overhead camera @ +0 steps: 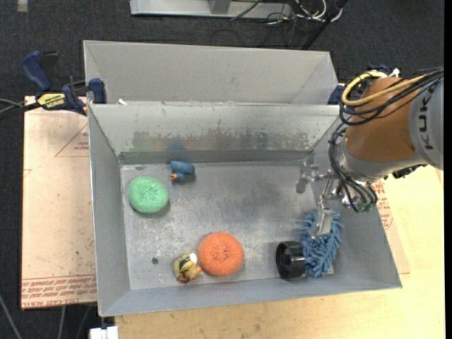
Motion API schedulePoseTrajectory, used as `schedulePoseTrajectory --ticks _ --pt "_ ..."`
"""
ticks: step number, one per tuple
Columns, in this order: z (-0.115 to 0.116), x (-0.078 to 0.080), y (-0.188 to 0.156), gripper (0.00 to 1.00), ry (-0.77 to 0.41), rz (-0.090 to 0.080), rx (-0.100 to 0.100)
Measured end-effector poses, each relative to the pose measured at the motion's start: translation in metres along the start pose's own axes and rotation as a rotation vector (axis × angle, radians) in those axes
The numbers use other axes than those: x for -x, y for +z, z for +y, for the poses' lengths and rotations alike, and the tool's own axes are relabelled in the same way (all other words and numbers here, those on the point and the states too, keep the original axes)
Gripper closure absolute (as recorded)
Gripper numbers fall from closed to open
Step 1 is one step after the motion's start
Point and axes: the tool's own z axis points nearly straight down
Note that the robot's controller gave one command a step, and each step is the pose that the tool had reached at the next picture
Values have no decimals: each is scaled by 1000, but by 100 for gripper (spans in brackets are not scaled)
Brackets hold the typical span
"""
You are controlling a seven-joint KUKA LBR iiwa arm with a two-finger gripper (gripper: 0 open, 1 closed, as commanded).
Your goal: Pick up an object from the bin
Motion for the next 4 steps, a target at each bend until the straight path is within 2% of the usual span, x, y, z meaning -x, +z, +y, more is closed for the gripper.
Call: schedulePoseTrajectory --ticks 1,2,3,4 --pt "0 2 -5 0 -3 -7 -1" --pt "-17 16 4 0 -127 -7 1" --pt "-38 50 5 0 -352 -12 -3" --pt "-44 14 1 0 -449 -9 0"
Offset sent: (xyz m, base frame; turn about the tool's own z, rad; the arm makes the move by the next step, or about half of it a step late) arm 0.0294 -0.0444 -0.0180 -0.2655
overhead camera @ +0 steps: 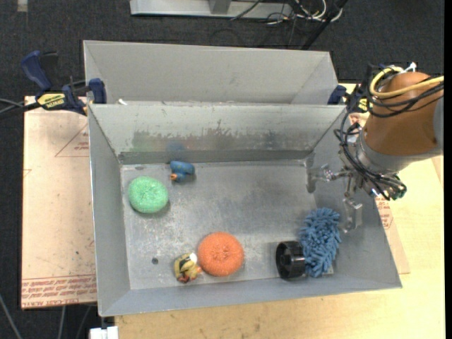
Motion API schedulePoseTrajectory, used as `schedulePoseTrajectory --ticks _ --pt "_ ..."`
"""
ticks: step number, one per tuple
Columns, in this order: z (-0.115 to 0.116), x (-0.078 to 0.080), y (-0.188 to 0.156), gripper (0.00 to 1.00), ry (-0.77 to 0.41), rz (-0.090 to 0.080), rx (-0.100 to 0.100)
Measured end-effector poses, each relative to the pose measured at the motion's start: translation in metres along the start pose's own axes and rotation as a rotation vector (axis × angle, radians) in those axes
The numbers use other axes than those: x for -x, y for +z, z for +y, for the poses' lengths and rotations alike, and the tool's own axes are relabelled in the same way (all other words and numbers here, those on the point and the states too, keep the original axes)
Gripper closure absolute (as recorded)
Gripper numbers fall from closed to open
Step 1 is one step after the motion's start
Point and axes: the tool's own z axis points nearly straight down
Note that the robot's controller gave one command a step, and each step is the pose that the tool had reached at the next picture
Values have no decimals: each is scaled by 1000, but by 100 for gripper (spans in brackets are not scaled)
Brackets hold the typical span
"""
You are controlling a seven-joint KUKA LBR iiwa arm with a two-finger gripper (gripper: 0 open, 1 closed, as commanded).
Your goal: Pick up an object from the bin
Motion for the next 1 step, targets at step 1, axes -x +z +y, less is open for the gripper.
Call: schedulePoseTrajectory --ticks 1 --pt "1 -2 26 0 -169 -2 -3"
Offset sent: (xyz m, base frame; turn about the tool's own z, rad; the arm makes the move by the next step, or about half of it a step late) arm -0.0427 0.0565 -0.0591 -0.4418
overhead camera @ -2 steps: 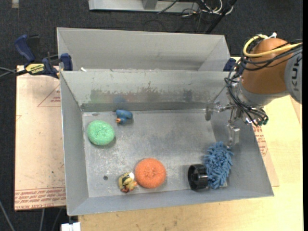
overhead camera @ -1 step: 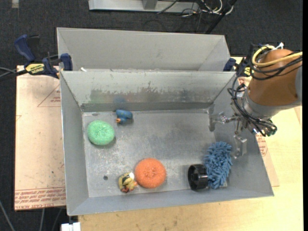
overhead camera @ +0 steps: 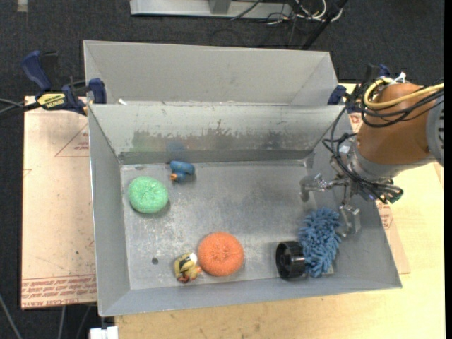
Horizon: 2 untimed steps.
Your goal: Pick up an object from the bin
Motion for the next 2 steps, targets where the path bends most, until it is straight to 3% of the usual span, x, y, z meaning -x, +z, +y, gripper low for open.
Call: schedulePoseTrajectory --ticks 1,2 --pt "71 1 32 100 -273 -3 4" --pt "71 1 32 100 -273 -3 4"
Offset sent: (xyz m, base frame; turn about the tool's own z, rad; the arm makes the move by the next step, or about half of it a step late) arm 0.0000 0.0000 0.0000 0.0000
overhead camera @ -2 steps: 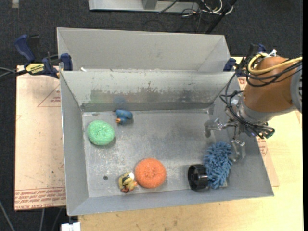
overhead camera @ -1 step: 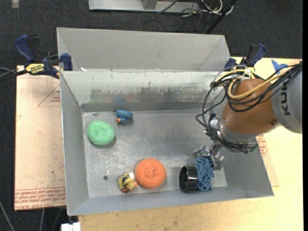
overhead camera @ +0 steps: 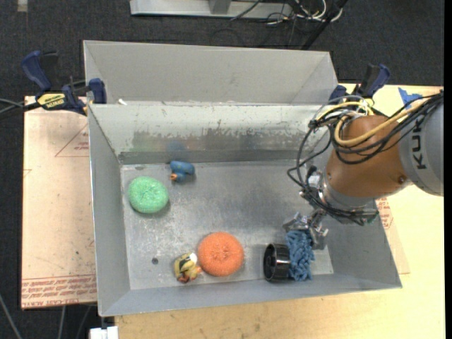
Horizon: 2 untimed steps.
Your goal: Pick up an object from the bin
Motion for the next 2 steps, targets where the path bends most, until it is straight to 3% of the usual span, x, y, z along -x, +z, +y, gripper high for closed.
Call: schedulePoseTrajectory --ticks 2 --pt "2 -1 -14 100 1 3 6"
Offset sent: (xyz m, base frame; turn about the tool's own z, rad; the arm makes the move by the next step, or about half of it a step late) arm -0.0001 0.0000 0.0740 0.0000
